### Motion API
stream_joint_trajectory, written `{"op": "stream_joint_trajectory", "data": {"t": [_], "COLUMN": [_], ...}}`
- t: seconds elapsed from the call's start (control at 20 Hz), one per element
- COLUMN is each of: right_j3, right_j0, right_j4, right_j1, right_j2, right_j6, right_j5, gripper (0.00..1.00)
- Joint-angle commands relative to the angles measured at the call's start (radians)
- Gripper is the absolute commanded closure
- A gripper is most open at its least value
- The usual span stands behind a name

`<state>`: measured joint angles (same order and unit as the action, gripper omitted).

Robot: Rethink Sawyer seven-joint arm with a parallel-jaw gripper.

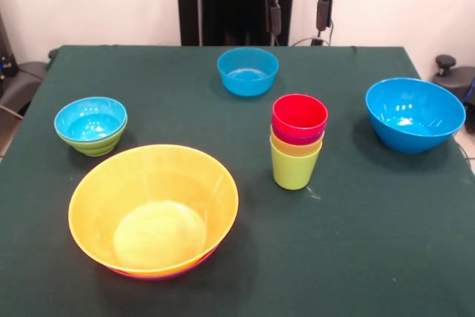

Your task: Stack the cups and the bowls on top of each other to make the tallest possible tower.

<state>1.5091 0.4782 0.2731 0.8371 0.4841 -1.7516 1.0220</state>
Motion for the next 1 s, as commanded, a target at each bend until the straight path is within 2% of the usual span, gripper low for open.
{"op": "stream_joint_trajectory", "data": {"t": [0.05,0.35,0.7,1.0], "right_j3": [-0.055,-0.112,-0.252,-0.259], "right_j0": [-0.016,-0.012,-0.066,-0.098], "right_j4": [0.026,0.037,0.1,0.097], "right_j1": [-0.025,-0.077,-0.197,-0.241], "right_j2": [-0.036,-0.037,-0.082,-0.146], "right_j6": [-0.017,-0.017,-0.088,-0.154], "right_j5": [0.128,0.108,0.059,0.028], "gripper": [0.0,0.0,0.0,0.0]}}
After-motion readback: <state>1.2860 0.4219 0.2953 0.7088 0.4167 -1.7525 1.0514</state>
